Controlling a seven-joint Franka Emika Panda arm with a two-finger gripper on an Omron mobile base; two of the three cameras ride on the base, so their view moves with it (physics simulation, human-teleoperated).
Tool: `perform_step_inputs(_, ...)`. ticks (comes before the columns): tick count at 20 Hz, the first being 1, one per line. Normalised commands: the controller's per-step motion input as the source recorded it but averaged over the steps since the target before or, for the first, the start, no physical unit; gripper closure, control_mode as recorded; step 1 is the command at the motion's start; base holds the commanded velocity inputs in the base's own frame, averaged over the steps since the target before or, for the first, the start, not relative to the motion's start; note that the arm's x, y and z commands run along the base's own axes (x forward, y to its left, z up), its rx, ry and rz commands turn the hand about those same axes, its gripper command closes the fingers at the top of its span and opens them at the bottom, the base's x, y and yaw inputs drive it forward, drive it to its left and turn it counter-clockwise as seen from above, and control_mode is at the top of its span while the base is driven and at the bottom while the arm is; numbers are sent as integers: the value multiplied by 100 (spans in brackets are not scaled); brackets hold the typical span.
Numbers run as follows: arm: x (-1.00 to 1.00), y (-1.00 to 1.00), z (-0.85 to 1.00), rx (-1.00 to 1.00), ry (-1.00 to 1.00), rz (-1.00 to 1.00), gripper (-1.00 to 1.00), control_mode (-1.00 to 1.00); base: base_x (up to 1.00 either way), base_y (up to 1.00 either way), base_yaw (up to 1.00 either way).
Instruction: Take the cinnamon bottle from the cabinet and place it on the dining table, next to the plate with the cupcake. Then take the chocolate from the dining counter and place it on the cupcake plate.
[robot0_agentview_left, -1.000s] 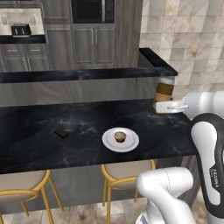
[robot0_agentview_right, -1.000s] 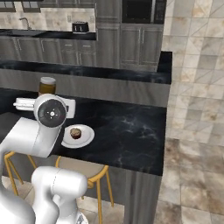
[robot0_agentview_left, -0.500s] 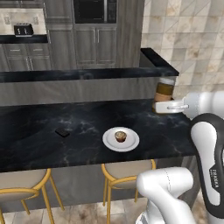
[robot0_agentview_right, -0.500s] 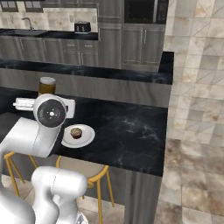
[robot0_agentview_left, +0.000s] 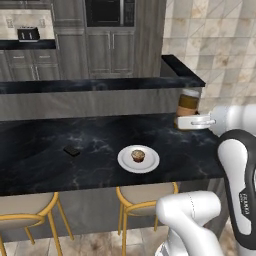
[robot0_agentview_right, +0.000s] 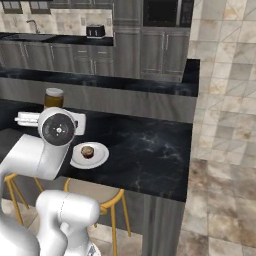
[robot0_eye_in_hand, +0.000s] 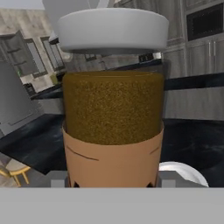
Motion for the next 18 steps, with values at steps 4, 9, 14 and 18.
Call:
perform_step_inputs(4, 8, -42, -16, 4, 9, 27, 100, -100, 0, 0, 0)
perform_step_inputs(9, 1, -48, -19, 3, 4, 40, 100, -100, 0, 0, 0)
perform_step_inputs(14, 7, -34, -26, -2, 6, 40, 100, -100, 0, 0, 0)
perform_step_inputs(18, 14, -31, -33, -8, 5, 35, 100, -100, 0, 0, 0)
